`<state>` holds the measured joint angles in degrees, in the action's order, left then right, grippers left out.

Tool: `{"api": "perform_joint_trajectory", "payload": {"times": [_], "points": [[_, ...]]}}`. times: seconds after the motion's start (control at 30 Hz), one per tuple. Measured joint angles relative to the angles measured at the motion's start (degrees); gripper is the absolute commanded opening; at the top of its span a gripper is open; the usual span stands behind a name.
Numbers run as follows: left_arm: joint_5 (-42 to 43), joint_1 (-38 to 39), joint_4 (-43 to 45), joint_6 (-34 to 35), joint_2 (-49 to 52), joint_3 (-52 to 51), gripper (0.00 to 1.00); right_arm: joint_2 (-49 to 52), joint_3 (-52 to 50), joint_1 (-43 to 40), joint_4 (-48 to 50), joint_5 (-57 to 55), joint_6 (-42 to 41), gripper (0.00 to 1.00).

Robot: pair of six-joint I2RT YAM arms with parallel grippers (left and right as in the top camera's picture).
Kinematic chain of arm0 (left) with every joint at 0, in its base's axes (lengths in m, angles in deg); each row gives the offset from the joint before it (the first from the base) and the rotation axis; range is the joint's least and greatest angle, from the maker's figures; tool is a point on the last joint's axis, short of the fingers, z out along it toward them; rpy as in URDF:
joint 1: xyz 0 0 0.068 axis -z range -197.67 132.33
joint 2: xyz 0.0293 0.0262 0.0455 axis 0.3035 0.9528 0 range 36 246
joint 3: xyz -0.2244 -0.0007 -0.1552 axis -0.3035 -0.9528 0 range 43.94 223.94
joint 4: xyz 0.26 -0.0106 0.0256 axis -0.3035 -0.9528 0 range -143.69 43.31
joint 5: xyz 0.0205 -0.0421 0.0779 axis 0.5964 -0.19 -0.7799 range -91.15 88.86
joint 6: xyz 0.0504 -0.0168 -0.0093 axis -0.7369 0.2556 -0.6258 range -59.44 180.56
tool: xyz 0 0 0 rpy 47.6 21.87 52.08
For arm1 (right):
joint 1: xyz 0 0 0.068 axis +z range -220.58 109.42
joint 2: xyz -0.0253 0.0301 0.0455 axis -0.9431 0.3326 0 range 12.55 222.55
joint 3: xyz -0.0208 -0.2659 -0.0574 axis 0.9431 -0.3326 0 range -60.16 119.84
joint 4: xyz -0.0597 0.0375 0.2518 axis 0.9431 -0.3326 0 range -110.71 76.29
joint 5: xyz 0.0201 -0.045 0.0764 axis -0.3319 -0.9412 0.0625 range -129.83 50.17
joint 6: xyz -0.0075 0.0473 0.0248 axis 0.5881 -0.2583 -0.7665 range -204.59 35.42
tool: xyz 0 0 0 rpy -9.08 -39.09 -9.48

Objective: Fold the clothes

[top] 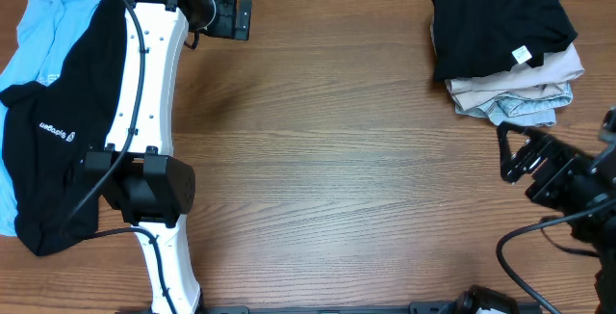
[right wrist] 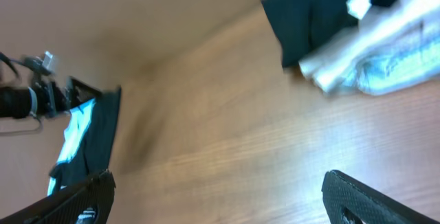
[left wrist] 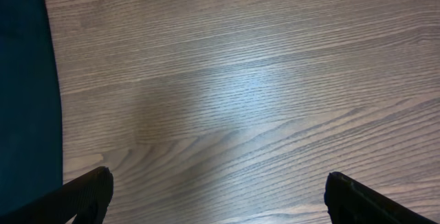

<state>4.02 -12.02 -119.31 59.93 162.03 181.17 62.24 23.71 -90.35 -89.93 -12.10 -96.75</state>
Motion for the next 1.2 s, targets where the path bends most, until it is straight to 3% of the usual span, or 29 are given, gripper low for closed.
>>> {"api": "perform_joint_trajectory", "payload": {"times": [0.17,0.6,0.77,1.0,1.2], "points": [[0.15,0.00,0.00,0.00,0.00,0.00,1.00,0.17,0.00,0.00,-8.37,-2.80,0.20,1.00],[0.15,0.00,0.00,0.02,0.00,0.00,1.00,0.20,-0.02,0.00,-0.72,-5.11,1.46,1.00],[0.15,0.00,0.00,0.00,0.00,0.00,1.00,-1.27,-3.85,0.81,10.67,-5.29,4.94,1.00],[0.15,0.00,0.00,0.02,0.00,0.00,1.00,-11.39,-23.41,5.03,35.91,-4.74,7.04,1.00],[0.15,0.00,0.00,0.02,0.00,0.00,1.00,-19.19,-38.91,7.85,44.06,-4.37,7.54,1.00]]}}
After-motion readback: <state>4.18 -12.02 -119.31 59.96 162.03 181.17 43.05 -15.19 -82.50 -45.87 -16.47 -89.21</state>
